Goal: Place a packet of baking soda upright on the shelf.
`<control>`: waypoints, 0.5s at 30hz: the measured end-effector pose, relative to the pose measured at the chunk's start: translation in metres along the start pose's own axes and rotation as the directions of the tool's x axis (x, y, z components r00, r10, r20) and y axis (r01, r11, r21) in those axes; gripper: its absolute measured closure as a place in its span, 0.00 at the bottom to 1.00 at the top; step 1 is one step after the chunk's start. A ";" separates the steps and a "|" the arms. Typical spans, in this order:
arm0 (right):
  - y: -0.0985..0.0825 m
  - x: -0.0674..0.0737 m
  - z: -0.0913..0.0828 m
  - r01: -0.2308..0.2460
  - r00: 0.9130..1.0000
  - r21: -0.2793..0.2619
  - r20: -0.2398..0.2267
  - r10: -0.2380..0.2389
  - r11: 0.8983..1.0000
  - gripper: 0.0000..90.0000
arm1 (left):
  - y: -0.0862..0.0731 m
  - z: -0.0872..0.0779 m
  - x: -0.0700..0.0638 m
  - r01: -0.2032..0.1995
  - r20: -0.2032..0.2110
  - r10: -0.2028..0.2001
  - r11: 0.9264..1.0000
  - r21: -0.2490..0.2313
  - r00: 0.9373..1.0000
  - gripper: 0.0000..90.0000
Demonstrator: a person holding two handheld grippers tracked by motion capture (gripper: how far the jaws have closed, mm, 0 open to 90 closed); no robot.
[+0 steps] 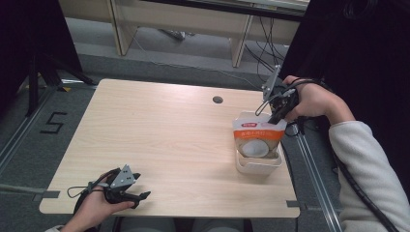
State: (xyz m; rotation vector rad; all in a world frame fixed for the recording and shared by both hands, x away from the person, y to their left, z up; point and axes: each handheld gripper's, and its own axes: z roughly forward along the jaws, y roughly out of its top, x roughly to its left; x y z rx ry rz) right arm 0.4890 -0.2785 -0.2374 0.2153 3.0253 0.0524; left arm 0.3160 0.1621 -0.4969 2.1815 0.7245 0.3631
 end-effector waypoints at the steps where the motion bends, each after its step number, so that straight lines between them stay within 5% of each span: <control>1: 0.000 -0.001 0.000 0.012 1.000 0.016 0.011 -0.012 1.000 1.00 | 0.000 0.000 0.001 -0.022 -0.001 0.022 1.000 0.002 1.000 0.31; 15: 0.001 -0.001 0.000 0.019 0.998 0.034 0.055 -0.021 0.999 1.00 | 0.000 0.000 0.000 0.002 0.000 -0.002 1.000 0.000 1.000 0.31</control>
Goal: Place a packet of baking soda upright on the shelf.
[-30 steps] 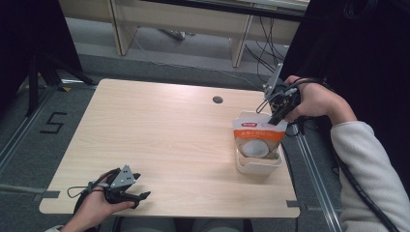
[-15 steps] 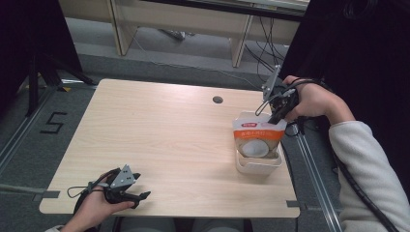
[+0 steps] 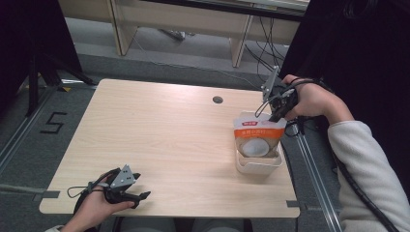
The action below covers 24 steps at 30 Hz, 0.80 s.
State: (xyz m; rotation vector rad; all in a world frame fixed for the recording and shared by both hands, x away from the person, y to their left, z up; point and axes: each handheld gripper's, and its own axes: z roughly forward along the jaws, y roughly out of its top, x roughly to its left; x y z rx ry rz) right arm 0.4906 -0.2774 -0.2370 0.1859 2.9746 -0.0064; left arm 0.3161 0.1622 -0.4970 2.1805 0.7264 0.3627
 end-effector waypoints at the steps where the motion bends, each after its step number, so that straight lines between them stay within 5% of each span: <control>1: 0.000 -0.001 0.000 0.003 1.000 0.001 0.005 -0.003 1.000 1.00 | 0.000 0.000 0.000 0.000 0.000 0.000 1.000 0.000 1.000 0.31; 18: 0.003 0.000 0.004 0.060 0.997 0.008 0.038 -0.060 0.998 1.00 | 0.000 0.000 0.000 0.000 -0.001 0.000 1.000 0.000 1.000 0.31; 24: 0.002 0.001 0.006 0.033 0.999 0.020 0.024 -0.033 0.999 1.00 | 0.000 0.000 0.000 0.002 -0.002 -0.002 1.000 -0.002 1.000 0.31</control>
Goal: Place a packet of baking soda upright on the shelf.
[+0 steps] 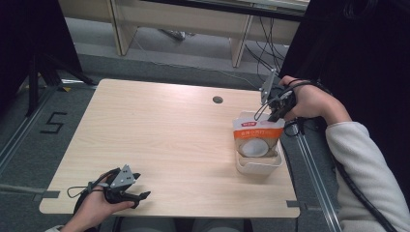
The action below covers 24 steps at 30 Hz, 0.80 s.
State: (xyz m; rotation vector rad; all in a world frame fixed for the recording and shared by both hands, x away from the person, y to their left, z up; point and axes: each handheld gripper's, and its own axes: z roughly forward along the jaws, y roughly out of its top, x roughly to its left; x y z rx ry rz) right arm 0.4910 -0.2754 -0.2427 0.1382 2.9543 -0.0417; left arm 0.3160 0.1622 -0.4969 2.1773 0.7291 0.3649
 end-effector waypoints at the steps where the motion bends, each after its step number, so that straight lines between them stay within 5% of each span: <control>1: 0.000 0.000 0.000 0.000 1.000 0.000 0.000 0.000 1.000 1.00 | 0.000 0.000 0.000 0.000 0.000 0.000 1.000 0.000 1.000 0.31; 24: -0.008 0.001 0.004 0.000 1.000 0.027 -0.014 0.000 1.000 1.00 | 0.000 0.000 0.000 -0.003 0.001 0.003 1.000 0.003 1.000 0.31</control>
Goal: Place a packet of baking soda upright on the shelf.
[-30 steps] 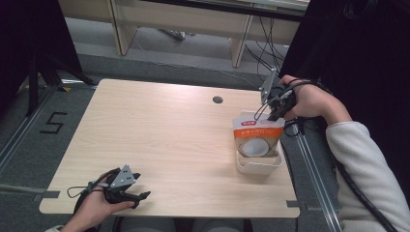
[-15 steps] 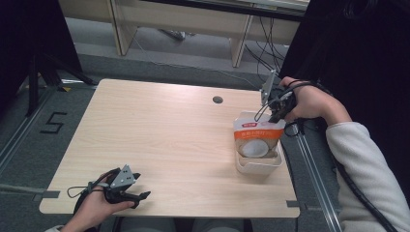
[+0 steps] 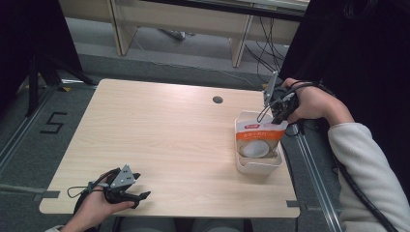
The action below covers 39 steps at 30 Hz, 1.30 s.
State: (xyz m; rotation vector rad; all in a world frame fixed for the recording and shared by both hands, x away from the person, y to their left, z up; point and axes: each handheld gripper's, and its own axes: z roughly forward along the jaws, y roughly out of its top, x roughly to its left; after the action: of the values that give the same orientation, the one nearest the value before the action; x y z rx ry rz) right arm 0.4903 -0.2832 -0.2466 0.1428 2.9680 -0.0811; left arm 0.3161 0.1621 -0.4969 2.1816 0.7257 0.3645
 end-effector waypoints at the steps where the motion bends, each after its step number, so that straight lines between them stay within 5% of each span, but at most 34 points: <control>1: -0.001 -0.001 0.000 -0.002 1.000 0.001 -0.014 0.002 1.000 1.00 | 0.000 0.000 0.000 0.000 0.000 0.000 1.000 0.000 1.000 0.31; 19: -0.003 0.001 0.008 -0.030 0.999 0.034 -0.015 0.030 0.999 1.00 | 0.001 0.000 0.000 -0.014 0.000 0.014 1.000 0.007 1.000 0.31; 20: -0.004 -0.001 0.010 -0.002 1.000 0.033 -0.021 0.003 0.999 1.00 | 0.001 -0.001 0.001 -0.024 0.000 0.024 1.000 0.008 1.000 0.31; 22: -0.005 0.000 0.011 -0.036 0.999 0.041 -0.023 0.037 0.998 1.00 | 0.001 0.000 0.001 -0.020 0.000 0.020 1.000 0.007 1.000 0.31; 39: -0.012 -0.003 0.016 -0.054 0.998 0.057 -0.039 0.056 0.997 1.00 | 0.001 0.000 0.001 -0.019 0.001 0.019 1.000 0.003 1.000 0.31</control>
State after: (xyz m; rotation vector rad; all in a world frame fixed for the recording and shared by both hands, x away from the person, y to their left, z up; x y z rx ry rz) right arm 0.4941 -0.2966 -0.2614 0.2359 3.0012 -0.1566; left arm 0.3171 0.1623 -0.4966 2.1929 0.7053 0.3725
